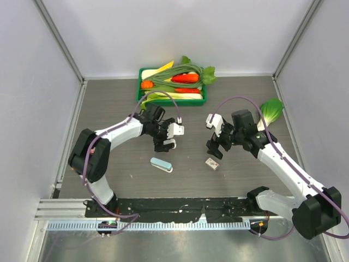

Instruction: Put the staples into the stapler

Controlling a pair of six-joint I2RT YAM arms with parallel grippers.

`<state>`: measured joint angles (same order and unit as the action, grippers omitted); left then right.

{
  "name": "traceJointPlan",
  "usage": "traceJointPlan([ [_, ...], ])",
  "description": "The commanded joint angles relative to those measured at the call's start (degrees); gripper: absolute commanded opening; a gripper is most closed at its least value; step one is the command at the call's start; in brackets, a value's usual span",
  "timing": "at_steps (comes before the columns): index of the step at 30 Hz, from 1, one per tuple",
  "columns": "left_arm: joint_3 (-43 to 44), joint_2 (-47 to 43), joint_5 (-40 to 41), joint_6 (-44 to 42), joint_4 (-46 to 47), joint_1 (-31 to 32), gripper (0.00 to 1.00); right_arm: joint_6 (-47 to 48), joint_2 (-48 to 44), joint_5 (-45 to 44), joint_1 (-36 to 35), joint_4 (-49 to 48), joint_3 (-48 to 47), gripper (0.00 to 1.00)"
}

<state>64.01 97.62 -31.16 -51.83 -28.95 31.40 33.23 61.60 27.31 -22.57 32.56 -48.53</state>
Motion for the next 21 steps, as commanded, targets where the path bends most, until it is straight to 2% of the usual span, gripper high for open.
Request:
traceJointPlan([
  [1, 5.4, 3.4, -2.3, -1.3, -0.1, 0.1, 0.9, 1.3, -1.4, 1.6, 0.7, 0.2, 0.0, 0.99],
  [5, 7.5, 6.3, -2.4, 0.0, -1.6, 0.2, 0.74, 1.6, -1.4, 1.9, 0.8, 0.3, 0.1, 0.99],
  [14, 5.5, 5.3, -2.9, -0.2, -0.7, 0.1, 0.61, 2.0, -1.5, 2.1, 0.8, 0.4, 0.3, 0.99],
  [21, 5.8, 5.5, -4.1, -0.5, -2.3, 0.1, 0.59, 1.8, -1.2, 2.3, 0.8, 0.5, 0.3, 0.99],
])
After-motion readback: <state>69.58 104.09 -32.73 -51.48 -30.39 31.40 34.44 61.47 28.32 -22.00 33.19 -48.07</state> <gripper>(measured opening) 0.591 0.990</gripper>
